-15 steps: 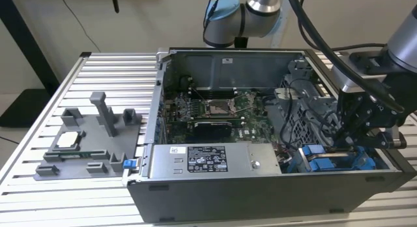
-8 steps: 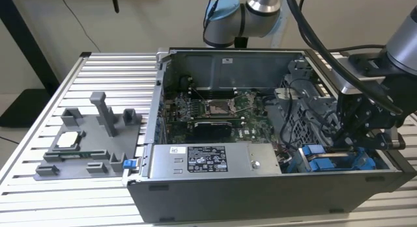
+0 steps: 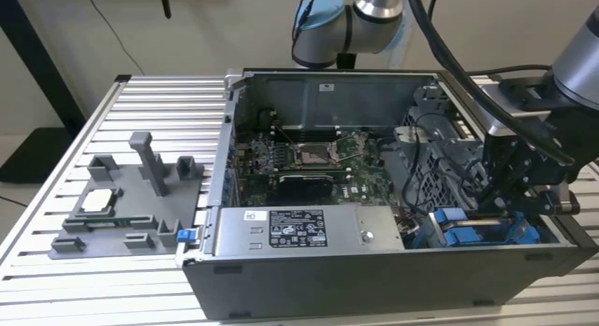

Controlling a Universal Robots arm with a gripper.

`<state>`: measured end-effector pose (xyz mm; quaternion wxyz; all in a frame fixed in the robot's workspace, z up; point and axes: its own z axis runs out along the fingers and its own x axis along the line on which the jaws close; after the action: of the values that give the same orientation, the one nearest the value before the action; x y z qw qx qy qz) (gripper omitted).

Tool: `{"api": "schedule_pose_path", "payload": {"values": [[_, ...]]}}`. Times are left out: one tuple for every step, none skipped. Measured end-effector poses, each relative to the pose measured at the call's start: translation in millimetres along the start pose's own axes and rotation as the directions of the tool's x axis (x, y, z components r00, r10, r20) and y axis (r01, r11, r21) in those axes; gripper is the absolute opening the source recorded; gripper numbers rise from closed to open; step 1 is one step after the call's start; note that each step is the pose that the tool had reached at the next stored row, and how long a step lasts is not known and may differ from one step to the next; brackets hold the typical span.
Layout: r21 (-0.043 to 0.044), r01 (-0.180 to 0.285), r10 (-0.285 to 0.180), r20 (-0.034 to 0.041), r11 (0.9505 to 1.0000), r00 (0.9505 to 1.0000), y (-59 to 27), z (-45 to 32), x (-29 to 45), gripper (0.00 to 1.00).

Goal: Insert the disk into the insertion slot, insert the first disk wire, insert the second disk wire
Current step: 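Insert the second disk wire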

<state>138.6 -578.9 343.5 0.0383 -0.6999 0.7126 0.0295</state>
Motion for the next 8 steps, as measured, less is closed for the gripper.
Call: {"api": "schedule_pose_path", "payload": {"values": [[0.0001, 0.0, 0.0, 0.0, 1.0, 1.0, 0.0, 0.3, -0.1, 0.0], [0.0001, 0.0, 0.0, 0.0, 1.0, 1.0, 0.0, 0.6, -0.1, 0.0], [0.0002, 0.0, 0.0, -0.0003, 1.0, 1.0, 0.0, 0.8, -0.1, 0.0], [0.0002, 0.0, 0.0, -0.0005, 1.0, 1.0, 0.0, 1.1, -0.1, 0.0], [0.0004, 0.0, 0.0, 0.0004, 1.0, 1.0, 0.0, 1.8, 0.0, 0.0], [0.0005, 0.0, 0.0, 0.0012, 1.0, 1.0, 0.0, 2.6, 0.1, 0.0], [0.0006, 0.0, 0.0, 0.0013, 1.0, 1.0, 0.0, 2.7, 0.1, 0.0], [0.0008, 0.0, 0.0, 0.0017, 1.0, 1.0, 0.0, 2.9, 0.1, 0.0]]}}
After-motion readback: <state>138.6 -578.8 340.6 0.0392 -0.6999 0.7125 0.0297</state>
